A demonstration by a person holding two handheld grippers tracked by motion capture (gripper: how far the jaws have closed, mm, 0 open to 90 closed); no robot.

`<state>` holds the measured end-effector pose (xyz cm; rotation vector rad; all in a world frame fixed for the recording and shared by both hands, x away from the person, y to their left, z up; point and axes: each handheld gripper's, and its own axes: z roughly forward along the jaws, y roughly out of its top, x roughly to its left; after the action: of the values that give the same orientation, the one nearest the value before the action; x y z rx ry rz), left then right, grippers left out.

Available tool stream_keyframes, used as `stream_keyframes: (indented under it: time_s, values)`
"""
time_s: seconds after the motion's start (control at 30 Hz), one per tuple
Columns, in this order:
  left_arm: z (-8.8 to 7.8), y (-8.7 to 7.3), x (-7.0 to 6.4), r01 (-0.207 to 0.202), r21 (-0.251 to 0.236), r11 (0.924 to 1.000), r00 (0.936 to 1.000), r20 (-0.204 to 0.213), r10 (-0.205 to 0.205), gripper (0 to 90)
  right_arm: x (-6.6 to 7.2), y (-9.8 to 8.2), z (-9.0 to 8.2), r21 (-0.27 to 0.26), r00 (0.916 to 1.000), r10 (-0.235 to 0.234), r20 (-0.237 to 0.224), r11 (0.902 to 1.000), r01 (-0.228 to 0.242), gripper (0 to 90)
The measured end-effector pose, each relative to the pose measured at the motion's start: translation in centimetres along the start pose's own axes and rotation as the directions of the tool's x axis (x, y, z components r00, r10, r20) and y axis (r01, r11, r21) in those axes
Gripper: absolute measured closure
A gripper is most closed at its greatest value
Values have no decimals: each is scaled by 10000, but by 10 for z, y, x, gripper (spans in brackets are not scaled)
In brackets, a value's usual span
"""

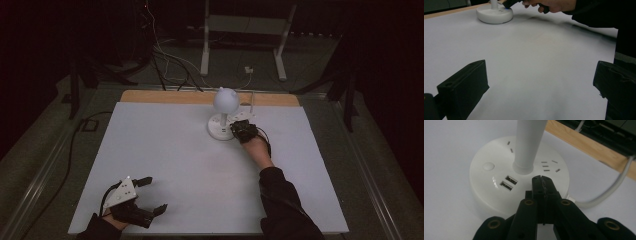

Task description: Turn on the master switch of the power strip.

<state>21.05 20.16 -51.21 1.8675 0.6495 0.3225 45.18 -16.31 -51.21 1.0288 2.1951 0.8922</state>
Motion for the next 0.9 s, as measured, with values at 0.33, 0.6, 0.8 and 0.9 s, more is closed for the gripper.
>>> stream_keyframes:
  time_s: [0.33,0.6,0.8,0.9]
  values:
    - [1,-1,0,-30,46,10000,10000,-14,30,2,1,2,-3,-252,9999,42,146,9997,-39,900]
    - [1,-1,0,0,60,10000,10000,-33,0,2,-3,2,-10,-672,9994,284,-180,9973,-296,900]
    - [2,-1,0,-24,79,10000,10000,-12,24,2,0,3,-18,-822,9978,448,-481,9954,-487,900]
    - [1,0,0,-7,16,10000,10000,-5,7,2,1,2,-18,-715,9968,518,-603,9959,-561,844]
